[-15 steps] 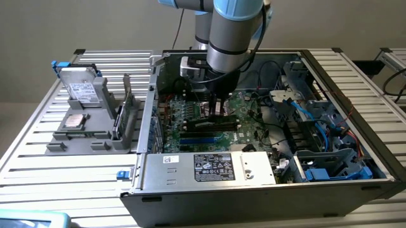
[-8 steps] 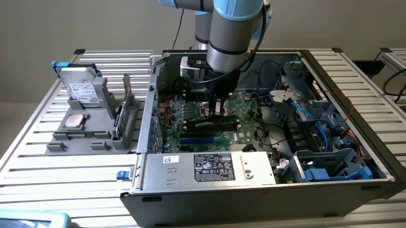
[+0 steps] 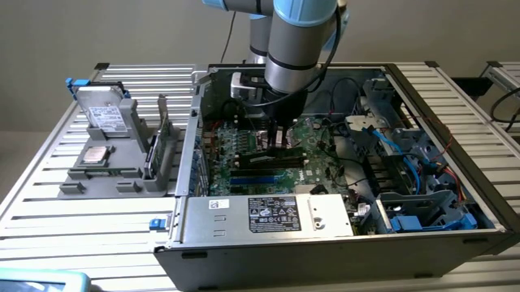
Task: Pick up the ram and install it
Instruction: 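Insert the ram into the slot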
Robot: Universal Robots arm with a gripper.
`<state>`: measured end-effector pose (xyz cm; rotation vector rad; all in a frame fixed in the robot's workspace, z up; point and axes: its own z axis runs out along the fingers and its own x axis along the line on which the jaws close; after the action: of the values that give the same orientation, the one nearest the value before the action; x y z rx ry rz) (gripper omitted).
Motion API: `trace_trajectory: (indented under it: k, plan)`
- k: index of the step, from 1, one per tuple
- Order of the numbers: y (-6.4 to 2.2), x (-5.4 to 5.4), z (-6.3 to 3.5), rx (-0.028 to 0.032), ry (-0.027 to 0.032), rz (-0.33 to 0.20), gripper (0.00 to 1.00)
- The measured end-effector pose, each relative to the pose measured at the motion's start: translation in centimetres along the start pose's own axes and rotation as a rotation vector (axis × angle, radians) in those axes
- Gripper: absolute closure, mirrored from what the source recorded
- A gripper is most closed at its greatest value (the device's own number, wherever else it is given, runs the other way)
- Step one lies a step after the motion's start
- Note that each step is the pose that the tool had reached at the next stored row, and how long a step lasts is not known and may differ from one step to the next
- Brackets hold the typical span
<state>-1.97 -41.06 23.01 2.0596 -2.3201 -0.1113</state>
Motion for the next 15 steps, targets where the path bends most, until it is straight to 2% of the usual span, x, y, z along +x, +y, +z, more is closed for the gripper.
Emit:
trace_trajectory:
  k: [8,15]
  plan:
    - [0.00,0.01,-0.01,0.0001,-0.0004,0.007,0.86]
    - [-0.01,0.04,0.02,0.0015,-0.0056,0.072,0.86]
